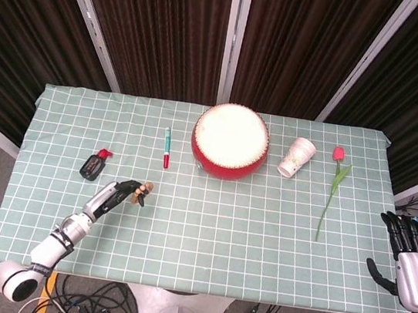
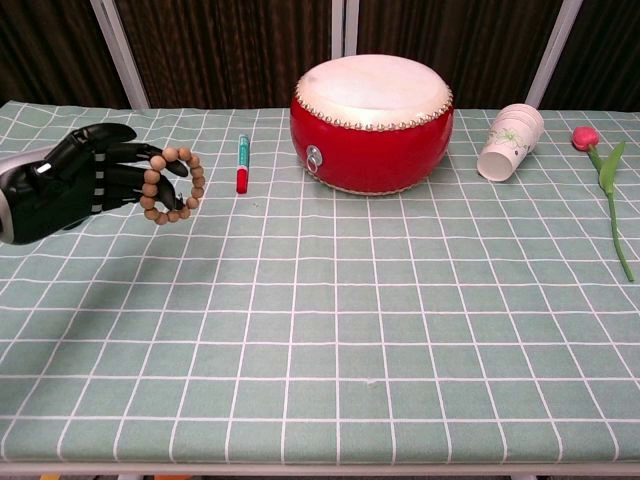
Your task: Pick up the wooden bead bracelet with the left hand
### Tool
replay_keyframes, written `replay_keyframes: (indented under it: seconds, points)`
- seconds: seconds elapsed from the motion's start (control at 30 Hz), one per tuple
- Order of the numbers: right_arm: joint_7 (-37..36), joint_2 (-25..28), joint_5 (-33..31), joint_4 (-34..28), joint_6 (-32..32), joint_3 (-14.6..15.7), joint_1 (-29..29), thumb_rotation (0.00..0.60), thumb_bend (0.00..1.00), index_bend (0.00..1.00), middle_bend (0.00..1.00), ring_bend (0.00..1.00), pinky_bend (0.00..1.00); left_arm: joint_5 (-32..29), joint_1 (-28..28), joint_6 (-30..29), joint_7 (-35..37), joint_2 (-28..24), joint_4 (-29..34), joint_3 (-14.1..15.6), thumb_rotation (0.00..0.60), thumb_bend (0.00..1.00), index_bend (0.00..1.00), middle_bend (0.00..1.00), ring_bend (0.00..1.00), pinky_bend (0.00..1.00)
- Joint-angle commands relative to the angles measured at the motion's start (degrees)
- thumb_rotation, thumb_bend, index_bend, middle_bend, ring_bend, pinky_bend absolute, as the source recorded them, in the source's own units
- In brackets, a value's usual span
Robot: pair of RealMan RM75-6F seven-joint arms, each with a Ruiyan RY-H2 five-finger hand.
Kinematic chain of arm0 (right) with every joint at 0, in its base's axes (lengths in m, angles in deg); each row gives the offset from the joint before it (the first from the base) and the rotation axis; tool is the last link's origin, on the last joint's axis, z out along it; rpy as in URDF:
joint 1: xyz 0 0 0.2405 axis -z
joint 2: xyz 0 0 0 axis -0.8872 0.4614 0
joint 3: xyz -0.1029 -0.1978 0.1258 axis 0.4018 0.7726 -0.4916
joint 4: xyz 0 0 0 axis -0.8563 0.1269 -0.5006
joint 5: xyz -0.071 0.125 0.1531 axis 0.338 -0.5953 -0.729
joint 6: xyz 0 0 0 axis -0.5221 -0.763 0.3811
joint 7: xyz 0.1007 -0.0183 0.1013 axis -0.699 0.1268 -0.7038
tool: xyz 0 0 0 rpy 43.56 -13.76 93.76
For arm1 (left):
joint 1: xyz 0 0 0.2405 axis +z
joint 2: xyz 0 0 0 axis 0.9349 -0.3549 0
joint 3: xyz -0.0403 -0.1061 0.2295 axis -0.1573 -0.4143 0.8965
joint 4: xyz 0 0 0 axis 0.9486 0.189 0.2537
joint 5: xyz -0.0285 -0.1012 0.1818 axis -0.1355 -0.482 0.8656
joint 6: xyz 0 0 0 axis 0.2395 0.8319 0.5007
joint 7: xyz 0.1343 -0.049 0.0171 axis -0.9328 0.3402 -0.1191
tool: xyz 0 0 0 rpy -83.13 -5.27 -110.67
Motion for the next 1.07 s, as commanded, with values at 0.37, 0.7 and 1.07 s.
replay_keyframes:
  seconds: [0.37,0.7,1.07]
  points:
    - [-1.58,-0.51,-0.42,1.38,-0.42,0.23,0.03,0.6,0.21,0.0,0.07,0.0,0.0,1.78,1.54,-11.87,-43.69,-0.04,-1.68,0.48,0.584,0.25,0.33,0.31,0.15,0.07]
    - [-3.14,-0.77,-1.16,2.77,-1.97,0.78,-0.08,0.6,0.21,0.0,0.07,0.0,0.0,-1.07,10.61,-27.61,-48.44,-8.05,-0.9,-2.12,0.6,0.24,0.33,0.32,0.18,0.05]
    - [-4.49,-2.75,0.55,5.62,-1.91,0.71,-1.09,0.6,0.21,0.0,0.03,0.0,0.0,-4.32,22.49,-33.49,-52.85,-18.52,6.33,4.19,0.6,0.22,0.26,0.24,0.09,0.01]
